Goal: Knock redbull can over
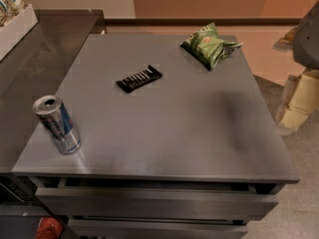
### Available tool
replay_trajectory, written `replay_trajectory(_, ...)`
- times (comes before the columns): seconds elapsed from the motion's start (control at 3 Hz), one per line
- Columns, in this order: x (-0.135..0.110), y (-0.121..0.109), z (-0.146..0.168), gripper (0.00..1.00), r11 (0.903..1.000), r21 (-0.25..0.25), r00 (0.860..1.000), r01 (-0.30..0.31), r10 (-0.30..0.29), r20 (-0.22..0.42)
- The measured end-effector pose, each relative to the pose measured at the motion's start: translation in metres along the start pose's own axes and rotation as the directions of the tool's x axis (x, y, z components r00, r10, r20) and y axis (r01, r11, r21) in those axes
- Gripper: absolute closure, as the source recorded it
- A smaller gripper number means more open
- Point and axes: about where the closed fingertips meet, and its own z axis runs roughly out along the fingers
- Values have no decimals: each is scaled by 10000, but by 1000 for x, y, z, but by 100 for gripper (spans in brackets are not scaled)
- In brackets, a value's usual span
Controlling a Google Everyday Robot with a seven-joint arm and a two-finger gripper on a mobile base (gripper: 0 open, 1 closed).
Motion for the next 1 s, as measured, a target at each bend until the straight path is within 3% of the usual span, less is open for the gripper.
replay_trajectory(0.33,0,0,0,0,10000,16,10000,1,-1,9)
replay_trajectory(1.0,-41,7,20,0,9979,-193,9974,611,-603,406)
